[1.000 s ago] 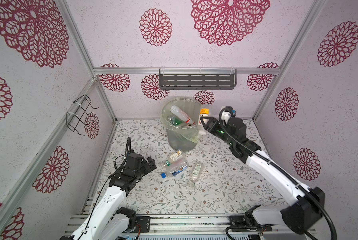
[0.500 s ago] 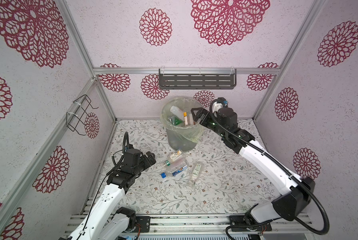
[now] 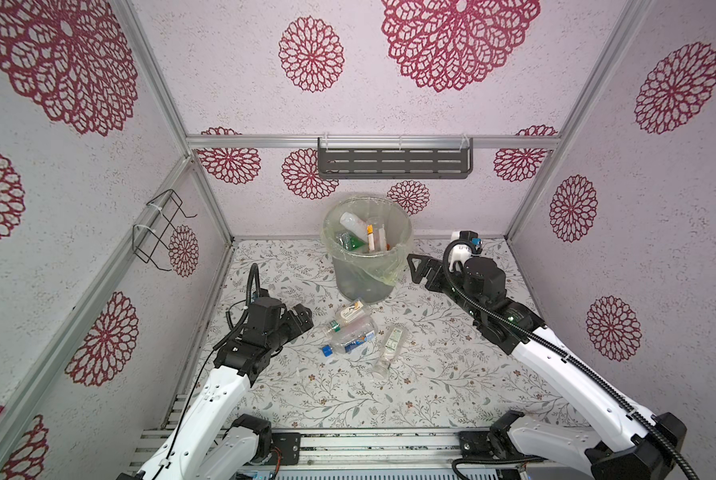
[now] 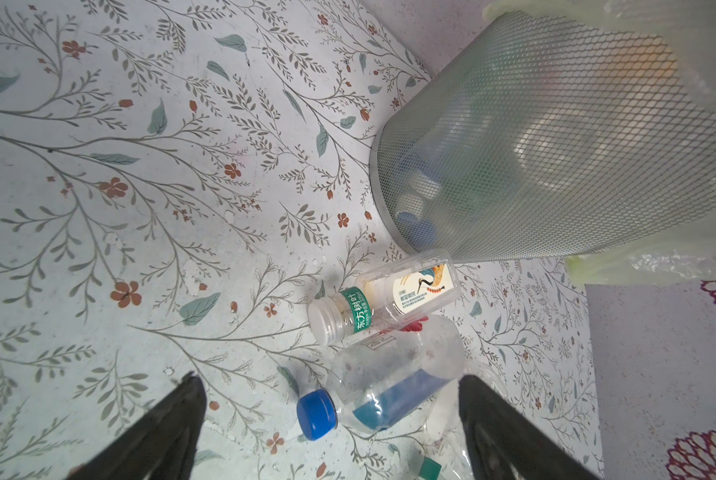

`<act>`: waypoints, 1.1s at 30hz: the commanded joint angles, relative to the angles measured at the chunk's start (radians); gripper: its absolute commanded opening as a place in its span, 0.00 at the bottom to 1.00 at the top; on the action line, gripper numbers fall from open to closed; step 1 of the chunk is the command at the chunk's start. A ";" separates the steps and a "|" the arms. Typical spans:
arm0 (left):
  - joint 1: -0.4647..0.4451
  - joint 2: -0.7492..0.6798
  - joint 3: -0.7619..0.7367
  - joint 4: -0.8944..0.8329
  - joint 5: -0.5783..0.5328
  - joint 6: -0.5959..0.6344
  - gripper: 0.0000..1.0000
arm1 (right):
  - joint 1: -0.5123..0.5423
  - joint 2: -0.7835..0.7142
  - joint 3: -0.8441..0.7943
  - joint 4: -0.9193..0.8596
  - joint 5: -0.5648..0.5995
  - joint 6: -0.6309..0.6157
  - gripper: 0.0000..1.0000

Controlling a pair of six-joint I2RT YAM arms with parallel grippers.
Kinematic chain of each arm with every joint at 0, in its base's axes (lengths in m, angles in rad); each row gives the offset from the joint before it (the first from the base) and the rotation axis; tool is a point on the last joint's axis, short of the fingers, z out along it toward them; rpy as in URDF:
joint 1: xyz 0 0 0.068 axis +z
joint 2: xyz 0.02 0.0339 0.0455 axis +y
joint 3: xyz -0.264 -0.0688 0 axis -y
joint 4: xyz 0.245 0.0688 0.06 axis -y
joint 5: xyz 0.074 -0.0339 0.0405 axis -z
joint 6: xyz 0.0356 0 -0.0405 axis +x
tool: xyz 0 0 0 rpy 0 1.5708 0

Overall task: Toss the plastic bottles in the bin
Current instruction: 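Withdraw the empty right gripper from the bin back toward the pile, then move the left gripper over the blue-capped clear bottle and lower it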

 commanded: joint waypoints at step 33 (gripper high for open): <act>-0.058 0.072 -0.057 0.168 0.214 -0.040 0.97 | -0.016 -0.112 -0.274 0.010 -0.002 0.121 0.99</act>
